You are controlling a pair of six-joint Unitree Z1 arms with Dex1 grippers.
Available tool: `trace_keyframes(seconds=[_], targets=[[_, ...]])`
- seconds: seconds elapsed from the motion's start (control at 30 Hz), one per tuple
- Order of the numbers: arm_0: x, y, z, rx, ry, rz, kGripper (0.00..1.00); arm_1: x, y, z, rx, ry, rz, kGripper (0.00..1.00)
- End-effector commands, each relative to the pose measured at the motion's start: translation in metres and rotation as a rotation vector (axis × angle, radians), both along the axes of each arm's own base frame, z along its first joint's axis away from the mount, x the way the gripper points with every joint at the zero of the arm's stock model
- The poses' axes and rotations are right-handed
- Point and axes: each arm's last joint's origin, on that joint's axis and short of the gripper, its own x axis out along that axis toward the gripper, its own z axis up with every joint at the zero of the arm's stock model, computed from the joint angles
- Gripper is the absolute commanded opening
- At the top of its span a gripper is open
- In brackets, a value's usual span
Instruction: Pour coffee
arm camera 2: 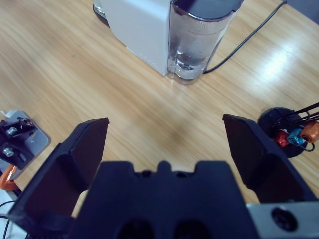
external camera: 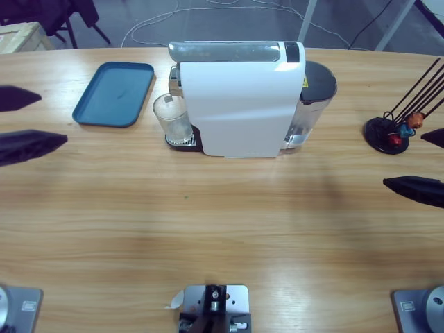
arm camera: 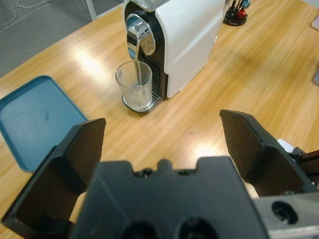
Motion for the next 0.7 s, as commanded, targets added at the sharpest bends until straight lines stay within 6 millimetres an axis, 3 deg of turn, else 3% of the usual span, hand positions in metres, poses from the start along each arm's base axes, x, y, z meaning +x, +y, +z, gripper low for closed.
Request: trace_keyframes(seconds=[0.03, 0.23, 0.4, 0.7], targets=[[-0.014, 0.01, -0.016, 0.023, 0.064, 0.015, 1.0, -0.004, 0.0, -0.003, -0.006, -0.016, 0.034, 1.0], [-0.013, 0.01, -0.007, 0.008, 0.046, 0.022, 1.0, -0.008, 0.003, -0.007, -0.021, 0.0, 0.071, 1.0], [-0.021, 0.015, -0.008, 0.007, 0.058, 0.008, 1.0, 0.002, 0.012, -0.012, -0.047, 0.023, 0.084, 1.0], [-0.014, 0.01, -0.026, 0.044, 0.079, 0.012, 1.0, 0.003, 0.011, -0.016, -0.065, 0.022, 0.065, 1.0]])
